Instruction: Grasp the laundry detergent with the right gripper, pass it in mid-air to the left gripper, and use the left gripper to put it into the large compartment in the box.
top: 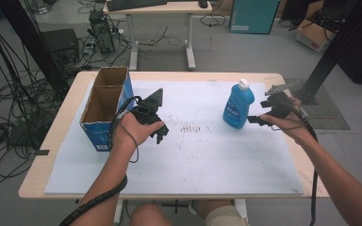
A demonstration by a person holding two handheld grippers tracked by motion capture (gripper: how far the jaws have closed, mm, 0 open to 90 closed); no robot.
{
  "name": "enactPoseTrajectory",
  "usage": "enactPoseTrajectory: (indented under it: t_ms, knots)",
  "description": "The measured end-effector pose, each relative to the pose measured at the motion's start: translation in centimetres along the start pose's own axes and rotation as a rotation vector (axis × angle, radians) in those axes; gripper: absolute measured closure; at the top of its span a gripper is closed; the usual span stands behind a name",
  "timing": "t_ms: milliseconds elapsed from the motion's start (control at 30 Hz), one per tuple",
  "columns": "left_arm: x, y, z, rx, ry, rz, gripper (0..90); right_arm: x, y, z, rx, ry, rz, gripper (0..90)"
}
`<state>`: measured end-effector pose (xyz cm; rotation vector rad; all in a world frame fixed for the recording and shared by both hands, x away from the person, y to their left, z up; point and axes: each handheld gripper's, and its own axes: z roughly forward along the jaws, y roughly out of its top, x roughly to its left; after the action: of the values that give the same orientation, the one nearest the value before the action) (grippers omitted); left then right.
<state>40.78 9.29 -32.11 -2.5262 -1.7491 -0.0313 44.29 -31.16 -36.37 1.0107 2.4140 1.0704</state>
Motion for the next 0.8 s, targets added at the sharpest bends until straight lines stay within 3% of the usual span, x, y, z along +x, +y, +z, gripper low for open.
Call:
enactPoseTrajectory:
  t_ms: [67,233,267,333,367,433,800]
  knots:
    - [-0.2,0.1,0.1,0.002,0.004,0.005,6.5,0.2,-0.3,0.6,-0.027,-0.004,0.009,4.9]
    - [-0.3,0.3,0.3,0.013,0.022,0.009,6.5,1.0,-1.7,3.7,-0.178,-0.027,0.038,2.9]
    - [-0.3,0.3,0.3,0.013,0.022,0.009,6.5,1.0,-1.7,3.7,-0.178,-0.027,0.038,2.9]
    - [-0.3,0.3,0.3,0.015,0.023,0.009,6.5,1.3,-1.9,4.7,-0.255,-0.035,0.056,2.5]
    - [-0.3,0.3,0.4,0.016,0.022,0.008,6.5,1.3,-1.9,4.7,-0.255,-0.035,0.056,2.5]
    - [-0.3,0.3,0.4,0.017,0.023,0.008,6.5,1.4,-1.9,5.4,-0.310,-0.027,0.072,1.7]
    - [-0.3,0.3,0.2,0.012,0.019,0.004,6.5,1.5,-1.7,5.6,-0.365,-0.043,0.070,1.0]
